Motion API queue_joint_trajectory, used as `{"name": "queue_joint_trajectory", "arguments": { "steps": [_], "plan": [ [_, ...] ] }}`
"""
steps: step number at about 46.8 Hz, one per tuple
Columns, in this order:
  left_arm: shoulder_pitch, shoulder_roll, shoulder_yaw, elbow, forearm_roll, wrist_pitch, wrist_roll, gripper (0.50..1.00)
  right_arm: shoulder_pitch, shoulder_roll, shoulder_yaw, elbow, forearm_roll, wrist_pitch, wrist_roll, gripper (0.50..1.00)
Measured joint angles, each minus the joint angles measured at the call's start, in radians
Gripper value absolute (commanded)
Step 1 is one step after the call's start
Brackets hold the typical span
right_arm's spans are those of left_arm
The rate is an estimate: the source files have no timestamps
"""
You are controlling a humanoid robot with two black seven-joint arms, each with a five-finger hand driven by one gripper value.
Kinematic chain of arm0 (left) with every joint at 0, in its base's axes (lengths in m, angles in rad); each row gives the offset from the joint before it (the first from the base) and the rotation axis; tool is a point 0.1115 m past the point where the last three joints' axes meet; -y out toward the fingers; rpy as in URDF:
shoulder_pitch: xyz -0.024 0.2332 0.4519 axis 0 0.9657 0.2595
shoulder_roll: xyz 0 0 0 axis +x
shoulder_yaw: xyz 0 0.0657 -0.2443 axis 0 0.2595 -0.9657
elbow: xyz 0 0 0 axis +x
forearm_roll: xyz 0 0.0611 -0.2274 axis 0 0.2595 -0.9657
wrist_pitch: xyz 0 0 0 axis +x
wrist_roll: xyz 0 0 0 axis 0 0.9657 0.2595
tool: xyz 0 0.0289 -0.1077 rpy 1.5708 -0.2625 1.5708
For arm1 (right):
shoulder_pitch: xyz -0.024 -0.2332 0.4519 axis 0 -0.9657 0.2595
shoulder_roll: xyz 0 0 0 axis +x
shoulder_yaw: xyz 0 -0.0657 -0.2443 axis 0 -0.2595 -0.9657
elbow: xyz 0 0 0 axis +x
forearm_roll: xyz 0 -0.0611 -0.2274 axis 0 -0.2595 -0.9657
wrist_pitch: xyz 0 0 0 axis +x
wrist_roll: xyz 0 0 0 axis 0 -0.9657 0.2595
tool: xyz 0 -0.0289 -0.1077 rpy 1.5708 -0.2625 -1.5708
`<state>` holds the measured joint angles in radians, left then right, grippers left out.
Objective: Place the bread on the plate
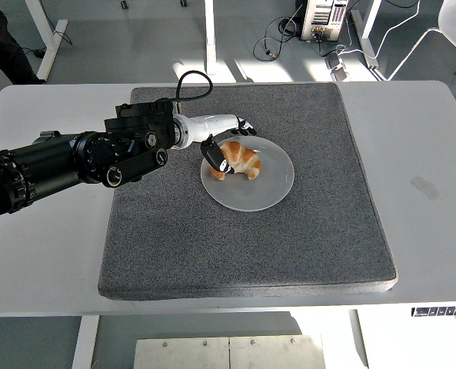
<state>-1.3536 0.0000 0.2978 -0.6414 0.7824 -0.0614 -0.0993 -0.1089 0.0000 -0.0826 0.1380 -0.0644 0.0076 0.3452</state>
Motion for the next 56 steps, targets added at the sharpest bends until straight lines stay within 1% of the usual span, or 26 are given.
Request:
{"name": "queue_joint_trajectory", "arguments": {
  "steps": [9, 16, 28, 33, 38, 44, 48, 52, 56],
  "plan": [
    [-0.026, 0.000, -0.005, -0.011, -0.010, -0.003, 0.003, 0.977, 0.000, 0.000, 0.000, 0.000, 0.000, 0.000, 0.000, 1.000],
    [-0.075, 0.000, -0.015, -0.012, -0.016, -0.005, 0.003, 0.978, -0.003, 0.000, 0.000, -0.001, 0.000, 0.000, 0.000, 1.000],
    [-0.172, 0.000, -0.075, -0.010, -0.040, -0.001, 0.010, 0.980, -0.003, 0.000, 0.000, -0.001, 0.000, 0.000, 0.000, 1.000],
    [-0.183, 0.000, -0.117, -0.003, -0.094, 0.007, 0.011, 0.978, -0.003, 0.000, 0.000, -0.001, 0.000, 0.000, 0.000, 1.000],
    [-0.170, 0.026, -0.158, 0.003, -0.169, 0.008, 0.006, 0.978, -0.003, 0.000, 0.000, -0.002, 0.000, 0.000, 0.000, 1.000],
    [-0.153, 0.084, -0.172, 0.007, -0.262, 0.008, 0.003, 0.978, -0.003, 0.000, 0.000, -0.002, 0.000, 0.000, 0.000, 1.000],
    [-0.123, 0.119, -0.198, 0.018, -0.335, 0.008, 0.003, 0.978, -0.003, 0.000, 0.000, -0.002, 0.000, 0.000, 0.000, 1.000],
    [-0.062, 0.138, -0.282, 0.034, -0.458, 0.008, 0.002, 0.980, -0.003, 0.000, 0.000, -0.002, 0.000, 0.000, 0.000, 1.000],
    [0.021, 0.153, -0.421, 0.037, -0.592, 0.008, 0.000, 0.981, -0.003, 0.000, 0.000, -0.002, 0.000, 0.000, 0.000, 1.000]
  ]
}}
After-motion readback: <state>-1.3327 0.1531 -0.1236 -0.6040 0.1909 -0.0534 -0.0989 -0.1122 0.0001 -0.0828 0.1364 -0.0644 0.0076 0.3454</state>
